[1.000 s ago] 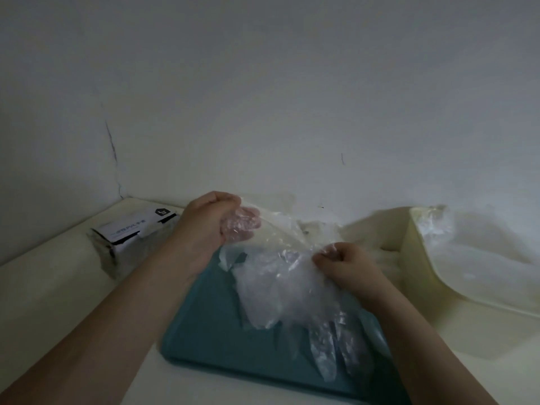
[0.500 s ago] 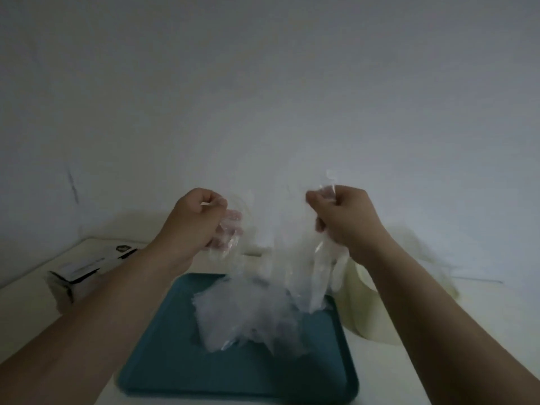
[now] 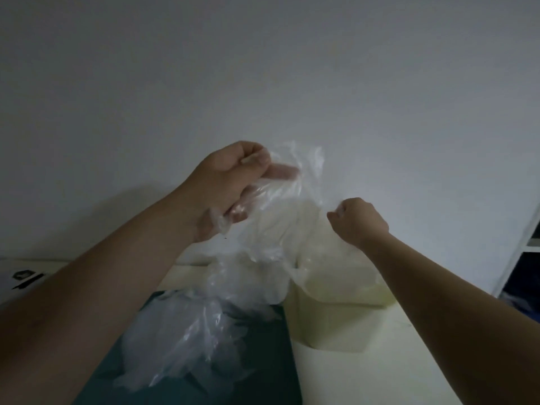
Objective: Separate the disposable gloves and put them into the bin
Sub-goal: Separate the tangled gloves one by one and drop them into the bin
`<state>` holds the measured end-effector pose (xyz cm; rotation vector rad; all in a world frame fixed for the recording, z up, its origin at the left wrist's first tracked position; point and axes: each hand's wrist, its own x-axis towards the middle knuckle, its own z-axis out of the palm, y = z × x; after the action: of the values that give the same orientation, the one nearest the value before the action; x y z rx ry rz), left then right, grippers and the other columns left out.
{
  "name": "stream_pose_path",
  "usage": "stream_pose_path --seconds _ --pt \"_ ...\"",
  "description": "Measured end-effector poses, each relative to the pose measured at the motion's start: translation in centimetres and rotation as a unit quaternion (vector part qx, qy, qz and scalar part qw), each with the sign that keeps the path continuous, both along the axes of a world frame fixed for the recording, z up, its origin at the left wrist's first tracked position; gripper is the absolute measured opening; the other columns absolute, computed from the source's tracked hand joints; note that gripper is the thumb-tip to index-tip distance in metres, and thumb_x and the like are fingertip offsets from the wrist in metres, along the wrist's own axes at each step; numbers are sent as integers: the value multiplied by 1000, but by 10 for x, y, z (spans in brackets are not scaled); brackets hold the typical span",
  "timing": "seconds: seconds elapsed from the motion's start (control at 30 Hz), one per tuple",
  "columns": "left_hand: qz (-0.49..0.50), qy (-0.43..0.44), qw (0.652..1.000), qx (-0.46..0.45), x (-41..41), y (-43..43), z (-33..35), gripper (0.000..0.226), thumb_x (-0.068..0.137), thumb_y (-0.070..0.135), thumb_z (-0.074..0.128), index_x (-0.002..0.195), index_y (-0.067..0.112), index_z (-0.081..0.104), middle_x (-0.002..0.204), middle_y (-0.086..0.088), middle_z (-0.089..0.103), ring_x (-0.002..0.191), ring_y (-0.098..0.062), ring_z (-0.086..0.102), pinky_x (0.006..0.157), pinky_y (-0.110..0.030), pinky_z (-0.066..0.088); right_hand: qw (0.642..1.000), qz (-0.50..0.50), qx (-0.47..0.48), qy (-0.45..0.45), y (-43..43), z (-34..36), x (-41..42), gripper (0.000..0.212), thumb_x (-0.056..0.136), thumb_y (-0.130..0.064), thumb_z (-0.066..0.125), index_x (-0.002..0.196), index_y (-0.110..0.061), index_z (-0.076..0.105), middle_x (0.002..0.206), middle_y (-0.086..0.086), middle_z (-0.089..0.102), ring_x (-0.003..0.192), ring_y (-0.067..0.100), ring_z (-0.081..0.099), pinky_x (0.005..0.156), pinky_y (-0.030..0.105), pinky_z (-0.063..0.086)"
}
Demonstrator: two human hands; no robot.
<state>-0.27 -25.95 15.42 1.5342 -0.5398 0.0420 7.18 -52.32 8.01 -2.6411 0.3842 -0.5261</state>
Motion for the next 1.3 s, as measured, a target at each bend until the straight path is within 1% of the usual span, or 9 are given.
stream_pose_path --seconds 0.1,0.23,0.43,0.6,0.7,0.8,0.97,1.13,1.3 --pt "-22 2 999 -24 18 -21 2 15 111 25 50 98 18 48 114 -4 80 39 -11 23 40 -21 21 996 26 -57 64 -3 -15 3 49 92 -36 66 134 -14 57 129 11 59 120 33 58 95 42 54" --pt "32 27 999 21 59 -60 -21 10 110 23 52 105 15 49 101 -4 81 39 -13 30 37 -19 28 995 64 56 48 -17 3 -3 63 97 -31 55 150 -1 40 152 26 43 139 44 43 115 54 39" --pt "108 -36 968 226 103 -128 -81 14 107 24 52 96 16 54 75 -11 74 36 -14 56 35 -20 38 1000 9 4 -2 -72 37 -31 72 94 -7 68 156 -7 32 152 21 41 130 38 51 93 35 45" --pt "137 -79 922 354 107 -145 -104 4 98 21 57 97 25 56 95 -3 66 75 -22 66 64 -34 56 985 139 -41 -93 -74 31 -49 52 105 -16 52 156 -20 42 162 3 41 148 21 40 117 29 28" --pt "154 -119 888 417 101 -148 -109 11 98 19 56 109 19 55 96 -3 63 79 -22 60 67 -35 48 969 239 -25 59 -45 22 -59 47 110 -31 45 157 -29 41 163 -2 41 150 19 38 120 31 25" --pt "147 -122 878 439 95 -147 -113 29 94 14 60 122 19 52 114 -6 63 97 -27 60 80 -38 51 940 233 -53 244 -19 5 -54 53 110 -32 39 162 -30 28 161 5 43 146 27 43 116 39 33" --pt "179 -137 821 525 83 -132 -117 69 85 18 72 147 29 44 152 4 45 140 -25 36 104 -41 36 916 220 -56 331 5 -31 -25 71 105 -35 42 165 -32 4 164 11 37 145 35 42 115 45 36" --pt "68 35 868 491 77 -102 -122 104 69 47 82 159 34 30 152 0 45 132 -30 48 105 -49 52 882 249 -124 381 13 -64 -11 64 96 -65 41 156 -46 30 153 3 49 141 33 44 114 48 33" --pt "68 35 913 400 61 -75 -114 76 90 36 76 155 31 36 148 4 44 125 -20 49 94 -35 53 873 184 -207 401 30 -72 -11 61 109 -51 31 163 -23 27 167 6 31 151 27 31 123 46 24"
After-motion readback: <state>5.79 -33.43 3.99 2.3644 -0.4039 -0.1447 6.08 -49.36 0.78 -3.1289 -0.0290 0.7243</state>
